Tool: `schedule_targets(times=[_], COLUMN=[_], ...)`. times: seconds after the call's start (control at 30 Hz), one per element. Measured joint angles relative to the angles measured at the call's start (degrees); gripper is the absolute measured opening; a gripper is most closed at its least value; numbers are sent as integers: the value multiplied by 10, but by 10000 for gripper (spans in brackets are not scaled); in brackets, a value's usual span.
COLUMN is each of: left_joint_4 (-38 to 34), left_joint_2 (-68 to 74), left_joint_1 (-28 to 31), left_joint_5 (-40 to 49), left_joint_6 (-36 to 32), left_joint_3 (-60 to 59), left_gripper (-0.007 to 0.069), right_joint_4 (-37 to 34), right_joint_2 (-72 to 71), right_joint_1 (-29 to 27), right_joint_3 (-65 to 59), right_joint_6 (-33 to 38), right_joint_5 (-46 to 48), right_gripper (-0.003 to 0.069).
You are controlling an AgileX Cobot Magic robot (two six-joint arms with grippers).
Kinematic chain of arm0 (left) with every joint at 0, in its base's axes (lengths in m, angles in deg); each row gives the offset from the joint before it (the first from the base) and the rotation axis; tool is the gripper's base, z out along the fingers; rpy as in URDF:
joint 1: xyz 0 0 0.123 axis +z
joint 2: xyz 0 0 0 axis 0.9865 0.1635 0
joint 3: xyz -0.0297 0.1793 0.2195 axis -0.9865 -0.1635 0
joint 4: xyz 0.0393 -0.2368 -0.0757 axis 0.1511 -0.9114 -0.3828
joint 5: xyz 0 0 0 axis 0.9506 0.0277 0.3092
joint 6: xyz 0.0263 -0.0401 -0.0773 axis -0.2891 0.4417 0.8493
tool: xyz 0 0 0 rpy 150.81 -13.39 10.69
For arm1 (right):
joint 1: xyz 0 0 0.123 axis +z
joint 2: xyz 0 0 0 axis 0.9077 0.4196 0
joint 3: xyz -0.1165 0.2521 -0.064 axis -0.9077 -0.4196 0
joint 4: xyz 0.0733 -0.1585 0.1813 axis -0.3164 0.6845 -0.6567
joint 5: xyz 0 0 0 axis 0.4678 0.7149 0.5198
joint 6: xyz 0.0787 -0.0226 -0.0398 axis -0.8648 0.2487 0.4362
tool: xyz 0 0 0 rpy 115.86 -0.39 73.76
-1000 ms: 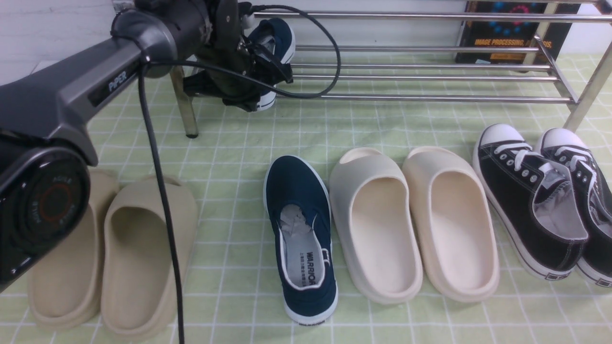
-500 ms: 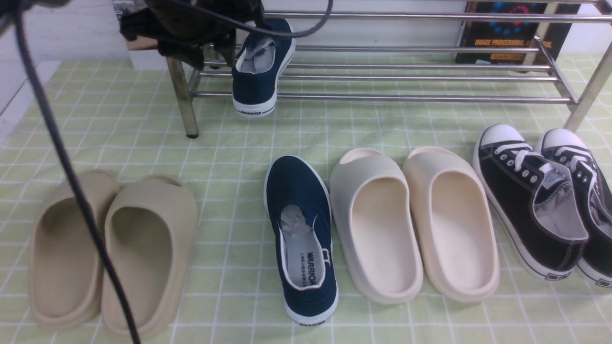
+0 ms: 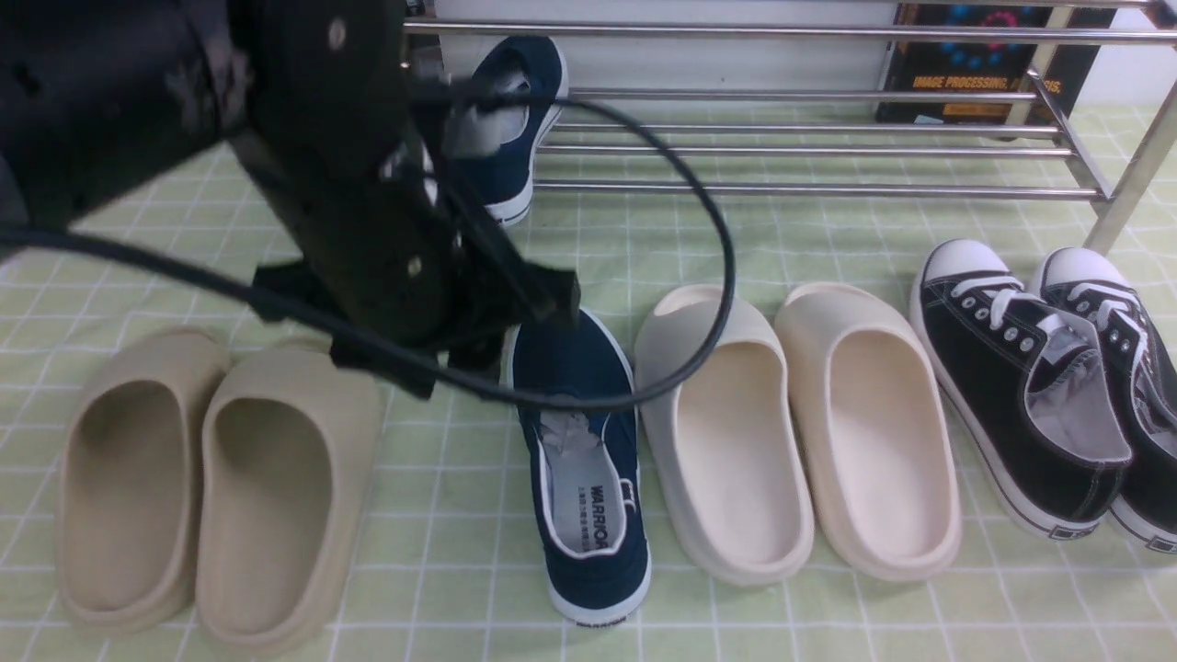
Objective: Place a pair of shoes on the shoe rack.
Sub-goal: Use the left arm to grab the shoe closest to it, then use the left arm to put a shoe into the shoe rack
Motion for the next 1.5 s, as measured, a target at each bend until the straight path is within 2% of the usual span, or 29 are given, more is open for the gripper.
schedule_targets(times=[0.07,0.1,0.13,0.23,0.6,0.7,0.77,0.87,0.9,0.93,1.07,1.17,1.27,1.5], left_joint_4=[-18,-52,-57,-112,-131,-131,-126,-104,-102,-88,-49,-30,-39,-82], left_joint_2=[-2,-2,-2,12,115,131,131,121,120,109,96,104,126,219], left_joint_1=[0,0,0,-1,-1,-1,-1,-1,-1,-1,-1,5,24,78], left_joint_5=[-26,-76,-76,-154,-255,-270,-267,-236,-236,-204,-140,-130,-129,-111], left_joint_6=[4,5,5,-16,-31,-31,-31,-31,-31,-31,-30,-31,-36,-93], left_joint_3=[-29,-70,-75,-125,-130,-130,-128,-105,-103,-76,-4,67,129,229], left_gripper=[293,291,291,290,290,258,192,39,39,-6,-2,-2,-2,-2], right_joint_4=[0,0,0,0,0,0,0,0,0,0,0,0,0,0], right_joint_2=[0,0,0,0,0,0,0,0,0,0,0,0,0,0], right_joint_1=[0,0,0,0,0,0,0,0,0,0,0,0,0,0], right_joint_3=[0,0,0,0,0,0,0,0,0,0,0,0,0,0], right_joint_6=[0,0,0,0,0,0,0,0,0,0,0,0,0,0], right_joint_5=[0,0,0,0,0,0,0,0,0,0,0,0,0,0], right_gripper=[246,246,246,246,246,246,246,246,246,246,246,246,246,246])
